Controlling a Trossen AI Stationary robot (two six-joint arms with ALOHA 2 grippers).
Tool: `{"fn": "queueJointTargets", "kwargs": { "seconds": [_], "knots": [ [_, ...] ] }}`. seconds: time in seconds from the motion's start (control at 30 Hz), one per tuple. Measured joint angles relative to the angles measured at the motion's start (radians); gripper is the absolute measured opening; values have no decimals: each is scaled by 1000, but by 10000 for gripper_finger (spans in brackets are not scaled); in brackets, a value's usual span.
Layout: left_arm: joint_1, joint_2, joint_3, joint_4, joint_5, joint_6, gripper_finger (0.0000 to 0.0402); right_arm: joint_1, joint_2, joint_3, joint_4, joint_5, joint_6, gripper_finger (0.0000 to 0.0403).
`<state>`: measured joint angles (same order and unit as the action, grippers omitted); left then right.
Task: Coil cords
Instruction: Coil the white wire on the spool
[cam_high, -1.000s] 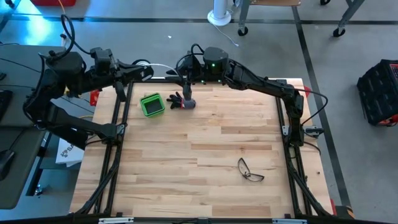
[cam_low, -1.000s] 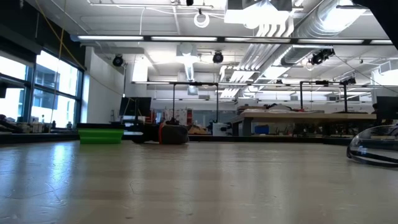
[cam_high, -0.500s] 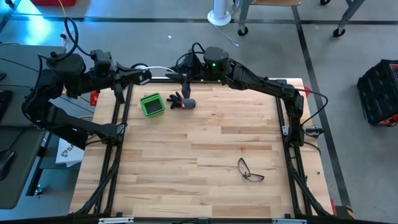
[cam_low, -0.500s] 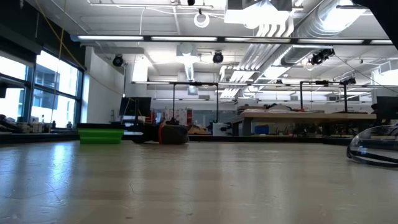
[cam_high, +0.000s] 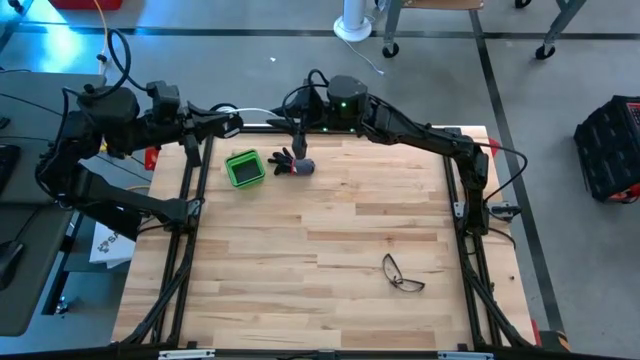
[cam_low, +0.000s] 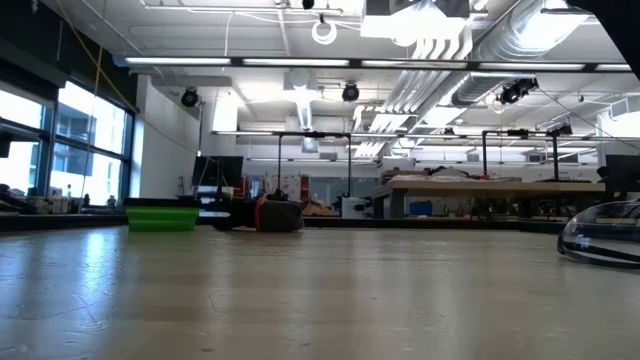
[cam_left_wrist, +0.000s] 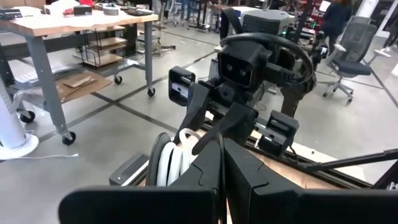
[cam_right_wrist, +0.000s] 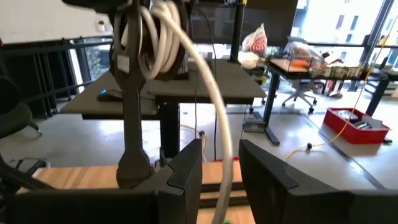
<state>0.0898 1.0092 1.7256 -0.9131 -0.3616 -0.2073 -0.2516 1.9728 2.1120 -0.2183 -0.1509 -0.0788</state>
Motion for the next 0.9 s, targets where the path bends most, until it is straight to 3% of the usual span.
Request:
{"fn": "queueJointTargets", "kwargs": {
  "seconds": [0.67,0.9],
  "knots": [
    [0,-6,0,-19,-39,-25,0,4,0,1,-8,45,-27,71],
    [0,-5,0,-18,-42,-26,0,4,0,1,-5,53,-33,26]
  ]
}}
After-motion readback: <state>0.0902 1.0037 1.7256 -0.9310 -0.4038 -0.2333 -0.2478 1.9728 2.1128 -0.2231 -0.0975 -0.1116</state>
